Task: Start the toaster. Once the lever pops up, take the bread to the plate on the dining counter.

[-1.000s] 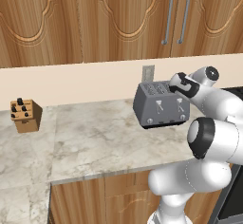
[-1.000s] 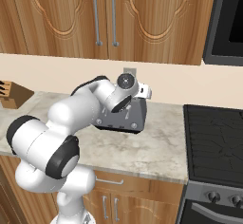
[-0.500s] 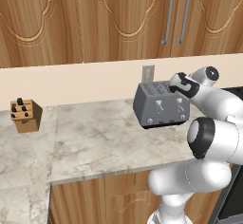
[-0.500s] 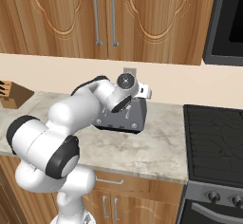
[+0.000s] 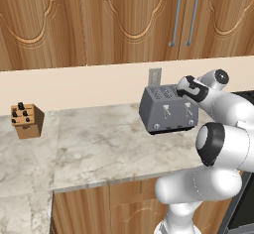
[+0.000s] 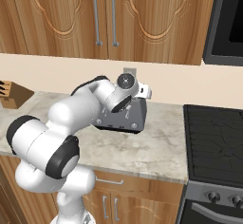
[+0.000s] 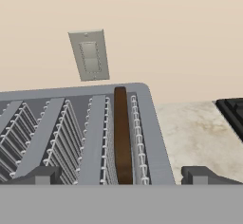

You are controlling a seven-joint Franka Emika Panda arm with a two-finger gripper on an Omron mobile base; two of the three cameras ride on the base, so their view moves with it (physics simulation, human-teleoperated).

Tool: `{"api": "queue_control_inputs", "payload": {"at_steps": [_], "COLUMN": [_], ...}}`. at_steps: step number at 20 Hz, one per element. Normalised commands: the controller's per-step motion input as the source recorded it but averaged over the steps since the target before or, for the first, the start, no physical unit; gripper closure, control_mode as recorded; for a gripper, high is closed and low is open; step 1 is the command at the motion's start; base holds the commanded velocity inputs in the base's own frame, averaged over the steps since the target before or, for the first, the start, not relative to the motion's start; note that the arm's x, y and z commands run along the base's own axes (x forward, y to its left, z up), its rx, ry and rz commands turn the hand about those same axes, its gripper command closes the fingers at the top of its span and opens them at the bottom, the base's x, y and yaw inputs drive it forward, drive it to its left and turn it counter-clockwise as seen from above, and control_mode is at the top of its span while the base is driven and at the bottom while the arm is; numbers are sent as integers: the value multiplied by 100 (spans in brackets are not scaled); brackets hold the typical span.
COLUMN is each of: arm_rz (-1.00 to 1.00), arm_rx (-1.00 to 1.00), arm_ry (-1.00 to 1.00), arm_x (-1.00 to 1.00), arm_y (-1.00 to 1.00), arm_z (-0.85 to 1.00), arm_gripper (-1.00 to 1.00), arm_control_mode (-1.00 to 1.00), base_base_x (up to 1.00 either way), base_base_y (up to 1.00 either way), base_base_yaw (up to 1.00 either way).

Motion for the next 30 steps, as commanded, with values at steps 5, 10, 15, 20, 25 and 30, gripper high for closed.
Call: {"api": "queue_control_inputs", "payload": {"at_steps": [5, 10, 15, 20, 25, 30], "arm_rz": [0, 0, 0, 0, 0, 0], "arm_rx": [0, 0, 0, 0, 0, 0], "arm_ry": [0, 0, 0, 0, 0, 0], "arm_x": [0, 0, 0, 0, 0, 0], "arm_y": [0, 0, 0, 0, 0, 0], "arm_z": [0, 0, 0, 0, 0, 0], "arm_gripper": [-100, -100, -100, -100, -100, -100], "arm_control_mode": [-100, -100, -100, -100, -100, -100], "base_base_x": [0, 0, 0, 0, 0, 0], "base_base_y": [0, 0, 0, 0, 0, 0], "base_base_yaw": [0, 0, 0, 0, 0, 0]}}
